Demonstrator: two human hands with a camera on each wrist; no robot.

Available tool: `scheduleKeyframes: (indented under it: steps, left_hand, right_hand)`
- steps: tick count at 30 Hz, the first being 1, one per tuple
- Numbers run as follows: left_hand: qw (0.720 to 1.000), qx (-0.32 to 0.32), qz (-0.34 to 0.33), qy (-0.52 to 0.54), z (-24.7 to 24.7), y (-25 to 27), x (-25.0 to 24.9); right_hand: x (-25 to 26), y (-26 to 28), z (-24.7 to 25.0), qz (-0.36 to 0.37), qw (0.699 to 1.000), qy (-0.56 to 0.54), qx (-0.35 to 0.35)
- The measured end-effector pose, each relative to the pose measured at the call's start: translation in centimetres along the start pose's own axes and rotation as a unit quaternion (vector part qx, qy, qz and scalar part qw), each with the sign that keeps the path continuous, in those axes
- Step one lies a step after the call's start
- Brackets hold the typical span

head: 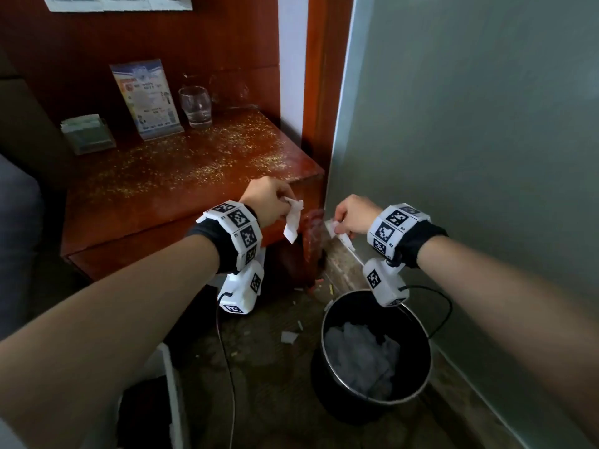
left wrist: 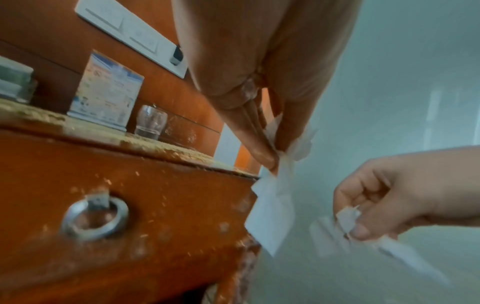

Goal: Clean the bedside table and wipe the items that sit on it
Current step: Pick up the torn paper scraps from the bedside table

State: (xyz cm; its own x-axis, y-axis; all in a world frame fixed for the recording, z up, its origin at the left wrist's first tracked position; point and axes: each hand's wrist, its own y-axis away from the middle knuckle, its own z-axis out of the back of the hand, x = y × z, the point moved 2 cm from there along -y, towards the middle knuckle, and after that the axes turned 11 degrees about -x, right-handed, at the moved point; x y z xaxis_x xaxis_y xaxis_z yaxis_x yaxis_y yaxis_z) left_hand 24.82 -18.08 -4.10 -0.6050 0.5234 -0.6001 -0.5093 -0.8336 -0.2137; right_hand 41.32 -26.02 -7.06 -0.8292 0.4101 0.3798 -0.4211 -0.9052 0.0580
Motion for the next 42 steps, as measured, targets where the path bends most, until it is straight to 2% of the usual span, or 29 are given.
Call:
scheduleKeyframes:
  steps: [6,12,15,20,24,27,29,32,36,37,42]
  left_hand:
    - [0.993,0.109,-0.037,0.001,-7.0,5.1,-3.9]
    - [0.982,0.176,-0.062,-0.033,-12.9,8.2,-6.4]
    - [0.970,0.224,-0.077,-0.053,-14.5,8.9,-6.9]
    - [0.933,0.331,-0.098,-0.101,-16.0,9.2,-7.0]
    - [0.944,0.298,-0.098,-0.104,-14.7,7.8,-6.2]
    - [0.966,0.241,-0.059,-0.071,-12.6,6.4,-5.0]
    - [0.976,0.199,-0.057,-0.067,-11.1,5.3,-4.1]
    - [0.985,0.156,-0.045,-0.061,-8.9,4.1,-2.4]
    - [0.988,0.141,-0.014,-0.056,-7.2,3.6,0.4]
    - [0.988,0.147,-0.007,-0.054,-7.0,3.7,1.0]
    - [0.985,0.169,0.009,-0.043,-7.2,4.3,3.2]
  right_hand:
    - [-6.5,5.9,-2.6,-0.021,0.995,0.050,0.079]
    - [-10.8,9.0,-4.1,-0.026,0.992,0.065,0.103]
    - [-12.1,9.9,-4.7,-0.024,0.990,0.057,0.125]
    - [-12.9,10.8,-5.4,-0.023,0.984,0.095,0.146]
    - [-13.0,9.5,-5.0,-0.021,0.990,0.091,0.106]
    - [-11.5,8.3,-4.3,-0.013,0.994,0.067,0.082]
    - [-10.6,7.4,-4.1,-0.015,0.995,0.063,0.080]
    - [-10.2,6.6,-5.1,-0.026,0.991,0.065,0.114]
    - [-9.1,6.0,-6.0,-0.033,0.958,0.139,0.248]
    - [-8.9,5.9,-6.1,-0.037,0.952,0.152,0.262]
    - [-9.3,5.5,-7.4,-0.053,0.951,0.154,0.262]
